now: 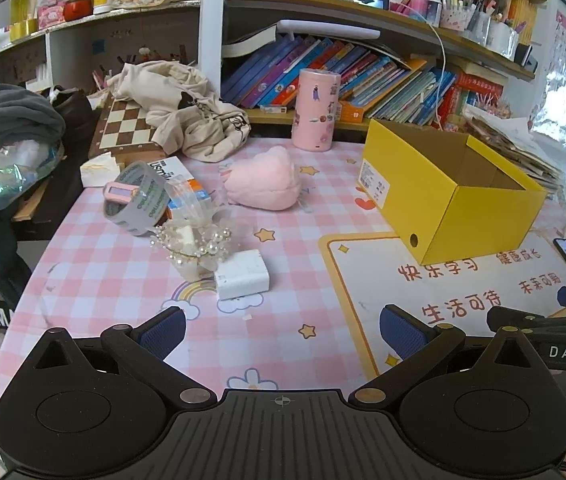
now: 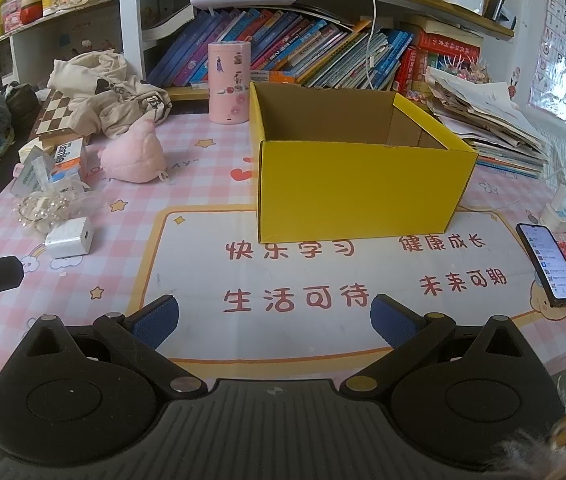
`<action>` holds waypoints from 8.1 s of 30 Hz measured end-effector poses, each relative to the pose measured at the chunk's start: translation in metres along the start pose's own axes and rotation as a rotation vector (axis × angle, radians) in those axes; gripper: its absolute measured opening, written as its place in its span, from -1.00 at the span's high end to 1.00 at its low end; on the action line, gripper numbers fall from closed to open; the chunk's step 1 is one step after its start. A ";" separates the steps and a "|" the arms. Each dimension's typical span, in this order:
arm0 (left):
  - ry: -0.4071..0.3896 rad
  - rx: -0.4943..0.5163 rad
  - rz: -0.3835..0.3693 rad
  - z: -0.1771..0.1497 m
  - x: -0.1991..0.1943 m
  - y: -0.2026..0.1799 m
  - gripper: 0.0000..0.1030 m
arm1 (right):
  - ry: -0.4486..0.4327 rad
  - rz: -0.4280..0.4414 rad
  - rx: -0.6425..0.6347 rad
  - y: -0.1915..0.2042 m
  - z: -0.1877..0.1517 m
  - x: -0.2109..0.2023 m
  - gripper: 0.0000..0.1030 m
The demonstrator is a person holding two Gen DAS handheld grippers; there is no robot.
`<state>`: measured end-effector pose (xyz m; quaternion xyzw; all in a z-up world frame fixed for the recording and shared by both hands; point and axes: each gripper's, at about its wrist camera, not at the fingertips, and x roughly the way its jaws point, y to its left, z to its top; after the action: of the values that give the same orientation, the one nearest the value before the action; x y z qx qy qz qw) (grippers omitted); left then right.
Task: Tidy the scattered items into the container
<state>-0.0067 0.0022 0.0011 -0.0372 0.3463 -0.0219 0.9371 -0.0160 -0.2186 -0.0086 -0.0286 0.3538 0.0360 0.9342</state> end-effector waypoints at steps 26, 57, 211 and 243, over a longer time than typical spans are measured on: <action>-0.031 -0.008 -0.003 0.000 -0.006 0.004 -1.00 | -0.011 -0.001 -0.002 0.005 0.000 -0.006 -1.00; -0.035 0.043 -0.038 -0.009 -0.019 0.011 -1.00 | -0.019 0.033 -0.063 0.031 -0.004 -0.017 -1.00; -0.039 -0.271 -0.134 -0.017 -0.029 0.051 0.63 | 0.040 0.276 -0.177 0.055 -0.005 0.001 -0.23; 0.003 -0.080 -0.360 0.006 0.004 -0.043 0.63 | 0.030 0.038 0.030 -0.043 -0.026 -0.025 -0.23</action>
<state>-0.0003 -0.0401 0.0063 -0.1359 0.3363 -0.1753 0.9153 -0.0479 -0.2647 -0.0099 -0.0087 0.3688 0.0479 0.9282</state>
